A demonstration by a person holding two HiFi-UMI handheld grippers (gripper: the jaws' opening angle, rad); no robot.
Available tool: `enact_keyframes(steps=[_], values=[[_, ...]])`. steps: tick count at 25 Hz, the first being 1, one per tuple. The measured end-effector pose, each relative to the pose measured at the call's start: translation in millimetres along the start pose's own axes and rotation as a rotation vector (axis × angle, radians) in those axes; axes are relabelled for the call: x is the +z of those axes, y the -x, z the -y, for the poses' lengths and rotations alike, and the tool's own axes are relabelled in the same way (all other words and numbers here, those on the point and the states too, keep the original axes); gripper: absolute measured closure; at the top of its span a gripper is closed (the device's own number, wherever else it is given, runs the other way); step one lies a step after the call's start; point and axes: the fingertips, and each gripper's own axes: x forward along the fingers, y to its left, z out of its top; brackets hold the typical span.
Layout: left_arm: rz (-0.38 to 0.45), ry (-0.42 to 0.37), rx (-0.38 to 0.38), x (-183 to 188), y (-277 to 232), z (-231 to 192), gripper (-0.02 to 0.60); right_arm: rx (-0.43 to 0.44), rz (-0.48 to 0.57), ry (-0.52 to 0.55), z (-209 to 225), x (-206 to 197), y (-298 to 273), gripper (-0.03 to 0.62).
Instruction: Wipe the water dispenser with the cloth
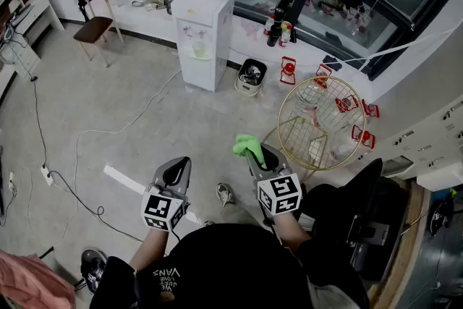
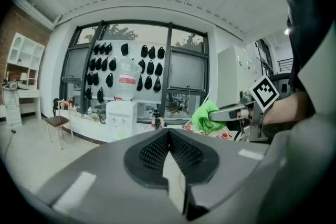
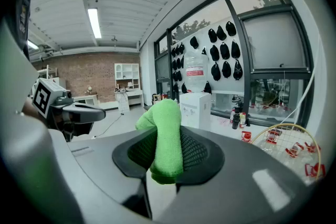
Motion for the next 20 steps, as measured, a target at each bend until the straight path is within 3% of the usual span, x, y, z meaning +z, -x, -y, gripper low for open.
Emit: enact_keyframes(steps=[7, 16, 20], values=[[-0.003, 0.027, 0.003, 2, -50, -9, 0.580, 0.031, -0.006, -0.024, 32, 6, -32, 0.480], [0.025, -0.005, 0.028, 29, -136, -32, 0.580, 0.069, 0.023, -0.041, 94, 31, -94, 0.480], [-0.010, 0.028, 0.038, 26, -166, -45, 0.580, 0.065, 0.010, -0.059, 118, 34, -123, 0.480]])
